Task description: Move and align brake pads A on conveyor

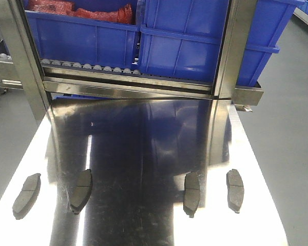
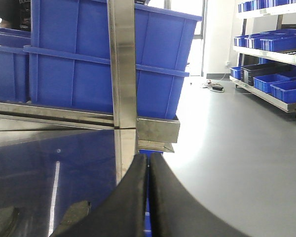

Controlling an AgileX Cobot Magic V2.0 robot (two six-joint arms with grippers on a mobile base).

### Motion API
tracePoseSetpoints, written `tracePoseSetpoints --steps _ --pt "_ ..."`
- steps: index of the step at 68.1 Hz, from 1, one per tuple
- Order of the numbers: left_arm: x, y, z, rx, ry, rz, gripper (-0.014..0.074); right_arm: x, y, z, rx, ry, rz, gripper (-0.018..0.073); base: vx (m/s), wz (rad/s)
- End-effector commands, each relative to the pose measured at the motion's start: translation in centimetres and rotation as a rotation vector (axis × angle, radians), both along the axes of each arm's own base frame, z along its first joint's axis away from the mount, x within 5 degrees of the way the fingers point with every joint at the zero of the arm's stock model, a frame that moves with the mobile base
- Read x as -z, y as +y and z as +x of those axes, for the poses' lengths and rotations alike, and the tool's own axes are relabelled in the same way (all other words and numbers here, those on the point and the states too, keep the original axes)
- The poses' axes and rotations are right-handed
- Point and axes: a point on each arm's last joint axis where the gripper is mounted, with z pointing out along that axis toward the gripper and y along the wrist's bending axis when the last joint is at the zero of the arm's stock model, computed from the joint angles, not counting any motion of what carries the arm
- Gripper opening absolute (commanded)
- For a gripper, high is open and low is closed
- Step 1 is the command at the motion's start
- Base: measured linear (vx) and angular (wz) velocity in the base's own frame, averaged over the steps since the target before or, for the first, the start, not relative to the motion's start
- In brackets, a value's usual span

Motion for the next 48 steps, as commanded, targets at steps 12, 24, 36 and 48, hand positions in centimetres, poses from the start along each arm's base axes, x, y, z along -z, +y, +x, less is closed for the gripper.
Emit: tracePoseSetpoints --steps 12,24,36,48 --pt "-0.22 -0.04 -0.02 0.005 -0.077 -0.012 -0.0006 -0.35 0.01 -0.09 0.002 -0.074 -0.013 -0.0011 0.0 0.0" --pt "-0.22 -0.04 -0.02 0.005 -0.077 -0.012 -0.0006 -0.35 0.01 -0.09 0.002 -0.074 -0.013 -0.0011 0.0 0.0" --pt "-0.22 -0.04 -0.02 0.005 -0.077 -0.012 -0.0006 -0.35 0.01 -0.09 0.002 -0.074 -0.013 -0.0011 0.0 0.0" --pt "-0.22 -0.04 -0.02 0.005 -0.077 -0.012 -0.0006 -0.35 0.01 -0.09 0.002 -0.074 -0.013 -0.0011 0.0 0.0"
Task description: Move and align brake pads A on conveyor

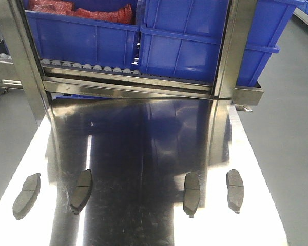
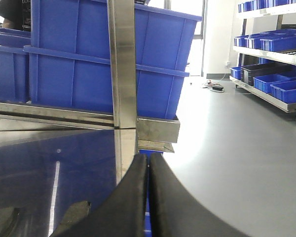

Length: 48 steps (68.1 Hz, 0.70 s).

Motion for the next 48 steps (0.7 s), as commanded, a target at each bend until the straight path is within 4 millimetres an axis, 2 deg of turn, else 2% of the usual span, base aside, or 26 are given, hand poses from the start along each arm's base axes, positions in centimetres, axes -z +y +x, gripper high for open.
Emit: tracePoseSetpoints --steps 1,48 --pt "-0.22 -0.04 -0.02 0.005 -0.077 -0.012 -0.0006 -0.35 0.01 -0.09 0.002 -0.074 -0.013 -0.0011 0.0 0.0" --pt "-0.47 -0.03 -0.02 0.005 -0.105 -0.022 -0.0006 -0.35 0.01 -0.09 0.002 -0.074 -0.013 -0.0011 0.0 0.0"
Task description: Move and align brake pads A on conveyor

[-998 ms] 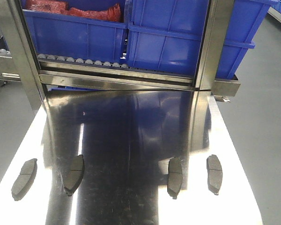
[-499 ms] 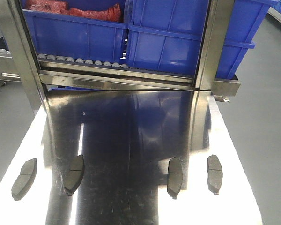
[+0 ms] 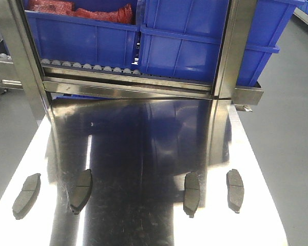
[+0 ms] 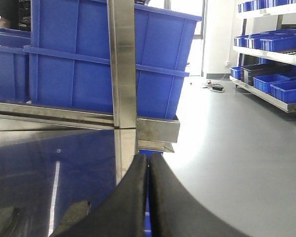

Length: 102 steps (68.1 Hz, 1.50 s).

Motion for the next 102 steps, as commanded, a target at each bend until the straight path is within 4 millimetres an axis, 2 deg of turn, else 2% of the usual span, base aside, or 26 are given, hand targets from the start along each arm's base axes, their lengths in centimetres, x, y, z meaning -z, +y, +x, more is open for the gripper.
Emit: tracePoseSetpoints --steps 1,17,22,32,43,51,60,68,71,85,102 --pt "-0.5 -0.1 0.0 0.007 -0.112 -0.038 -0.0006 -0.3 0.0 -0.1 0.002 -0.074 -0.013 -0.0011 0.0 0.0" --pt "-2.4 -0.1 -0.3 0.009 -0.218 -0.045 -0.0006 -0.3 0.0 -0.1 0.002 -0.074 -0.013 -0.0011 0.0 0.0" --pt "-3.8 -0.1 -0.6 0.01 -0.252 -0.037 -0.0006 -0.3 0.0 -0.1 0.002 -0.074 -0.012 -0.0011 0.0 0.0" --pt "-7.9 -0.1 -1.1 0.008 -0.314 0.007 -0.0006 -0.3 0.0 -0.1 0.002 -0.074 -0.012 -0.0011 0.0 0.0" --pt "-11.5 0.1 0.7 -0.003 -0.185 0.049 -0.0006 -0.3 0.0 -0.1 0.002 -0.074 -0.012 -0.0011 0.0 0.0" --pt "-12.6 0.3 3.1 -0.012 0.016 0.039 -0.0006 -0.3 0.0 -0.1 0.002 -0.074 -0.012 -0.0011 0.0 0.0" --pt "-11.9 0.5 5.9 -0.023 0.294 0.025 -0.0006 -0.3 0.0 -0.1 0.002 -0.074 -0.012 -0.0011 0.0 0.0" --pt "-10.0 0.5 7.9 -0.023 0.528 -0.019 -0.0006 -0.3 0.0 -0.1 0.002 -0.074 -0.012 -0.0011 0.0 0.0" --pt "-9.6 0.5 8.3 -0.021 0.564 -0.034 -0.0006 -0.3 0.0 -0.1 0.002 -0.074 -0.012 -0.0011 0.0 0.0" --pt "-8.6 0.4 9.5 -0.02 0.622 -0.076 -0.0006 -0.3 0.0 -0.1 0.002 -0.074 -0.012 -0.0011 0.0 0.0" --pt "-8.6 0.3 9.5 -0.01 0.63 -0.069 0.0027 -0.3 0.0 -0.1 0.002 -0.074 -0.012 -0.0011 0.0 0.0"
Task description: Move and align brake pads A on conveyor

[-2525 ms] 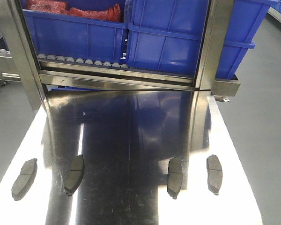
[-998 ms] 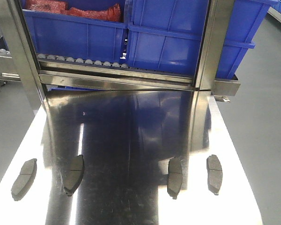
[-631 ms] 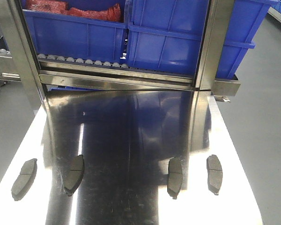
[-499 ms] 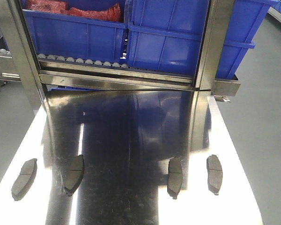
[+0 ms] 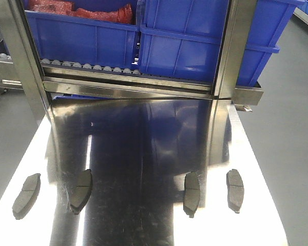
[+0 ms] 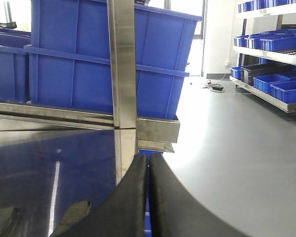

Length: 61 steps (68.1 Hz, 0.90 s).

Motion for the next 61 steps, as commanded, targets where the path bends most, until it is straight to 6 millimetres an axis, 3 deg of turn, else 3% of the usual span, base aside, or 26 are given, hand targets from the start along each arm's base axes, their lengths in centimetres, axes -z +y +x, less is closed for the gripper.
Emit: tracePoseSetpoints --steps 1,31,50,61 --pt "-1.5 -0.1 0.6 0.013 -0.094 0.004 0.0034 -0.3 0.0 -0.1 0.002 -0.074 -0.012 -0.0011 0.0 0.0" --pt "-1.3 -0.2 0.4 0.035 -0.057 0.006 0.044 -0.3 0.0 -0.1 0.002 -0.074 -0.012 -0.0011 0.0 0.0" --pt "-1.2 -0.2 0.4 0.027 -0.054 -0.006 0.047 -0.3 0.0 -0.1 0.002 -0.074 -0.012 -0.0011 0.0 0.0" --pt "-2.6 -0.3 1.4 0.022 -0.094 -0.017 0.047 -0.3 0.0 -0.1 0.002 -0.074 -0.012 -0.0011 0.0 0.0"
